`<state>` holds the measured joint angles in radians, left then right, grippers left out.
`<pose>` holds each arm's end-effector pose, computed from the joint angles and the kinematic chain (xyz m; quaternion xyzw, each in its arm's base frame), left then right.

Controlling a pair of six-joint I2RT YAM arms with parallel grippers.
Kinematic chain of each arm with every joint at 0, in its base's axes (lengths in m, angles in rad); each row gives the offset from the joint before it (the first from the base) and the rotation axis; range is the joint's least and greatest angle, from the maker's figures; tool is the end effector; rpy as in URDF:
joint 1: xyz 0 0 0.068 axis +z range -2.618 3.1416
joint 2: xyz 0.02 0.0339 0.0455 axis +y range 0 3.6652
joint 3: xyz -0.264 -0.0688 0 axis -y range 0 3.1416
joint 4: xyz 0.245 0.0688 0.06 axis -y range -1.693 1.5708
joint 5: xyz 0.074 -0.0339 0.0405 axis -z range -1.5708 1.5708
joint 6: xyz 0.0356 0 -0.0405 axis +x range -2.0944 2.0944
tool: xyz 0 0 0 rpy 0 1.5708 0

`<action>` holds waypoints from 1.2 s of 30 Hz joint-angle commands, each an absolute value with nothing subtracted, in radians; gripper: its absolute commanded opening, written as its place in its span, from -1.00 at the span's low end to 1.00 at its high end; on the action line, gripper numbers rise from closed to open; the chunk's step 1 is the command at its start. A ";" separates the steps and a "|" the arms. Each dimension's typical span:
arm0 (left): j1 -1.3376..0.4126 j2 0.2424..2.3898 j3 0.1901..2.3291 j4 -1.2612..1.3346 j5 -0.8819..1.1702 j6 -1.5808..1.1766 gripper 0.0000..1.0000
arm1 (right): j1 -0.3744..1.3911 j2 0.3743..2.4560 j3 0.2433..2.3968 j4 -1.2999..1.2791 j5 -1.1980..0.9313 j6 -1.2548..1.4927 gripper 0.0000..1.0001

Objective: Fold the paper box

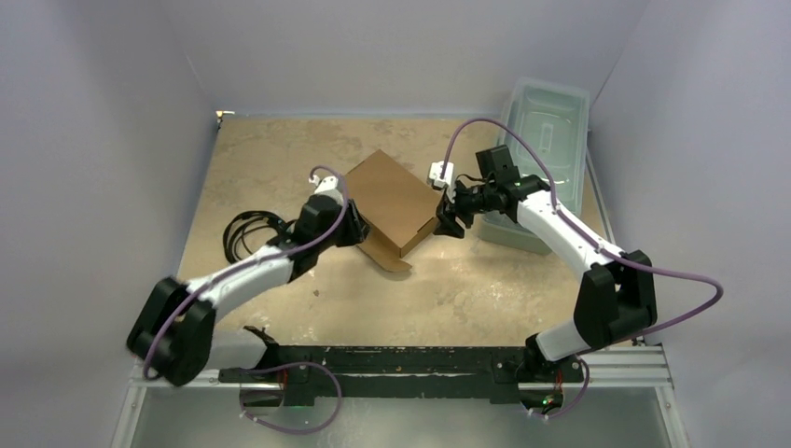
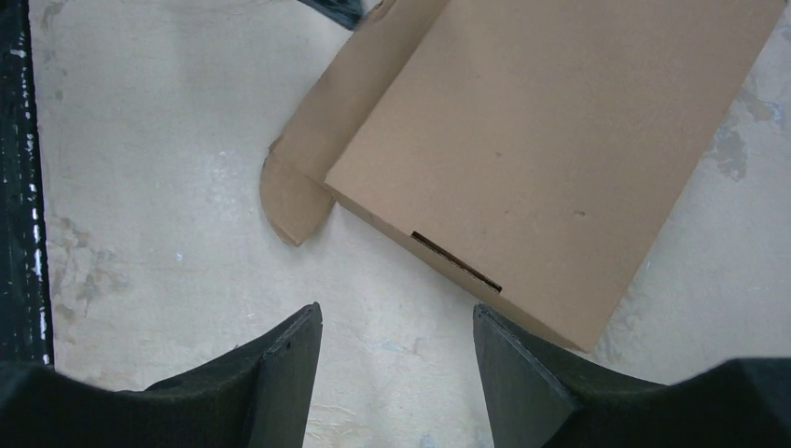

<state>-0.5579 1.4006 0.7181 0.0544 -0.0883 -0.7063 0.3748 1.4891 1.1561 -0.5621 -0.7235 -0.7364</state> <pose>0.2492 -0.1518 0.2014 -0.0860 0.8862 -0.2363 0.3892 0.2823 0.1364 0.2747 -0.5651 0.6878 0.2727 0.3650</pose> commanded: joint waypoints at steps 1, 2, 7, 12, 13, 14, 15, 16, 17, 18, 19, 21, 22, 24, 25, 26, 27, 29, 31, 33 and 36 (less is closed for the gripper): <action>-0.565 1.154 0.542 0.256 0.229 -0.647 -0.13 | 0.363 1.442 1.155 -0.545 -0.732 -0.735 0.28; -0.580 1.116 0.503 0.302 0.284 -0.661 -0.01 | 0.363 1.441 1.155 -0.546 -0.736 -0.736 0.28; -0.758 1.026 0.440 0.276 0.198 -0.557 0.25 | 0.356 1.441 1.155 -0.546 -0.753 -0.734 0.27; -0.955 1.009 0.413 0.317 -0.018 -0.343 0.24 | 0.330 1.433 1.152 -0.547 -0.773 -0.732 0.27; -1.002 1.003 0.399 0.345 -0.065 -0.260 0.23 | 0.327 1.432 1.152 -0.547 -0.776 -0.732 0.27; -1.025 1.000 0.373 0.398 -0.098 -0.194 0.23 | 0.324 1.431 1.151 -0.548 -0.781 -0.732 0.28; -1.036 1.001 0.340 0.453 -0.122 -0.138 0.23 | 0.322 1.431 1.150 -0.548 -0.784 -0.733 0.27; -1.038 1.009 0.322 0.516 -0.134 -0.091 0.24 | 0.322 1.431 1.150 -0.548 -0.786 -0.734 0.27; -1.039 1.025 0.312 0.551 -0.141 -0.042 0.24 | 0.321 1.432 1.149 -0.548 -0.787 -0.736 0.27; -1.039 1.046 0.305 0.579 -0.133 0.014 0.25 | 0.321 1.433 1.149 -0.549 -0.787 -0.737 0.27; -1.039 1.074 0.301 0.607 -0.129 0.056 0.26 | 0.320 1.433 1.147 -0.549 -0.788 -0.738 0.27; -1.039 1.131 0.294 0.670 -0.134 0.101 0.26 | 0.321 1.433 1.145 -0.546 -0.790 -0.739 0.26; -1.039 1.157 0.289 0.704 -0.140 0.117 0.26 | 0.320 1.433 1.143 -0.545 -0.791 -0.739 0.26; -1.037 1.217 0.275 0.773 -0.164 0.139 0.26 | 0.319 1.434 1.140 -0.544 -0.789 -0.741 0.26; -1.037 1.239 0.267 0.808 -0.173 0.153 0.25 | 0.320 1.434 1.139 -0.543 -0.788 -0.740 0.26; -1.037 1.260 0.258 0.846 -0.179 0.164 0.25 | 0.320 1.434 1.138 -0.543 -0.789 -0.740 0.26; -1.037 1.282 0.248 0.885 -0.185 0.176 0.24 | 0.320 1.435 1.139 -0.543 -0.790 -0.740 0.25; -1.037 1.326 0.239 0.946 -0.196 0.200 0.18 | 0.320 1.435 1.139 -0.543 -0.791 -0.739 0.25; -1.037 1.373 0.247 0.973 -0.201 0.224 0.12 | 0.320 1.436 1.138 -0.543 -0.793 -0.739 0.25; -1.036 1.414 0.260 0.983 -0.197 0.242 0.07 | 0.320 1.437 1.139 -0.543 -0.793 -0.739 0.25; -1.035 1.463 0.275 1.006 -0.177 0.263 0.04 | 0.320 1.440 1.140 -0.544 -0.792 -0.739 0.25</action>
